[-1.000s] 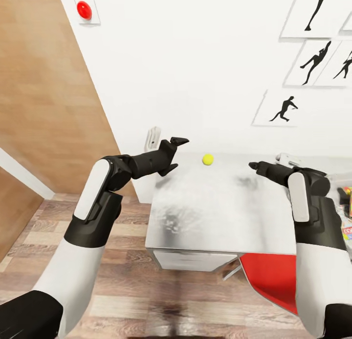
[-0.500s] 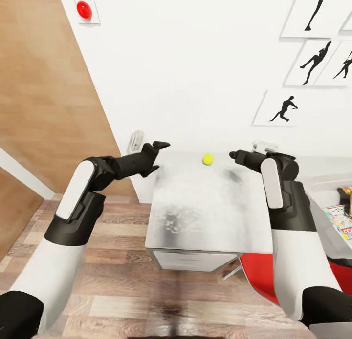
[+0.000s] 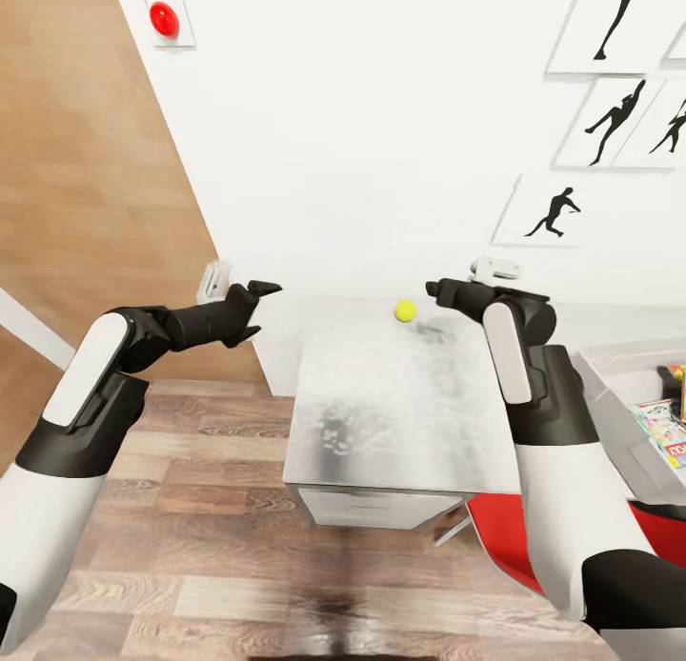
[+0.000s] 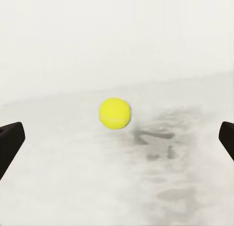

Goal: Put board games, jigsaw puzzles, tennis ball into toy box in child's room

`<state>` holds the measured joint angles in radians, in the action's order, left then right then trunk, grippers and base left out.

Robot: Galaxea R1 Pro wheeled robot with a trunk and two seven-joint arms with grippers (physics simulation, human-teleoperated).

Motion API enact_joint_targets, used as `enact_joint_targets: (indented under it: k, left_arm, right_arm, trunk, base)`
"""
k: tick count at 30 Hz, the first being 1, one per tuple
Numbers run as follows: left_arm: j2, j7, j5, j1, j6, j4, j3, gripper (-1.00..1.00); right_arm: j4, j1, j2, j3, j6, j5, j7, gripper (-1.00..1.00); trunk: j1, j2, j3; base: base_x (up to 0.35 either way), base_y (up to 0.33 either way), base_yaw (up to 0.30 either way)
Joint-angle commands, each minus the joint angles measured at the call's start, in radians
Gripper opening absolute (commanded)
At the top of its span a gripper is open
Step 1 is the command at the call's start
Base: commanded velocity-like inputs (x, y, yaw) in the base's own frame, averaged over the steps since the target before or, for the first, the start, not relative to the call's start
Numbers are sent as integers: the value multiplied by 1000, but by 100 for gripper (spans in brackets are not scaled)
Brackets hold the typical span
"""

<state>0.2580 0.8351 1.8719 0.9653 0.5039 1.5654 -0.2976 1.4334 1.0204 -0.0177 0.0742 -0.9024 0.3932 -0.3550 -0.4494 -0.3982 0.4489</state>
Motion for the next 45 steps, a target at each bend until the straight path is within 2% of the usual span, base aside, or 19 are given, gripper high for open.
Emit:
enact_joint_targets:
  k: [1, 3, 6, 13, 27, 45]
  left_arm:
    - [1, 7, 7, 1, 0, 1, -1, 100]
    - [22, 7, 26, 1, 0, 0, 0, 100]
    - [35, 7, 38, 1, -1, 0, 0, 100]
    - [50, 7, 51, 1, -1, -3, 0, 100]
    - [60, 8, 59, 1, -1, -7, -1, 100]
    - [74, 9, 61, 1, -1, -11, -4, 100]
  right_arm:
    - [1, 1, 0, 1, -2, 10, -10, 100]
    - [4, 2, -1, 7, 5, 10, -11, 100]
    - [5, 3, -1, 10, 9, 10, -12, 100]
    - [7, 4, -1, 13, 14, 9, -13, 100]
    - [2, 4, -1, 16, 16, 9, -14, 100]
    - [0, 4, -1, 13, 16, 8, -16, 100]
  trunk:
    - [-1, -2, 2]
    - [-1, -2, 2]
    - [-1, -2, 2]
    - [-1, -2, 2]
    - [-1, -2, 2]
    - [-1, -2, 2]
  base:
    - [0, 0, 19]
    - [0, 0, 43]
    - [0, 0, 70]
    - [0, 0, 151]
    - [0, 0, 214]
    - [37, 0, 42]
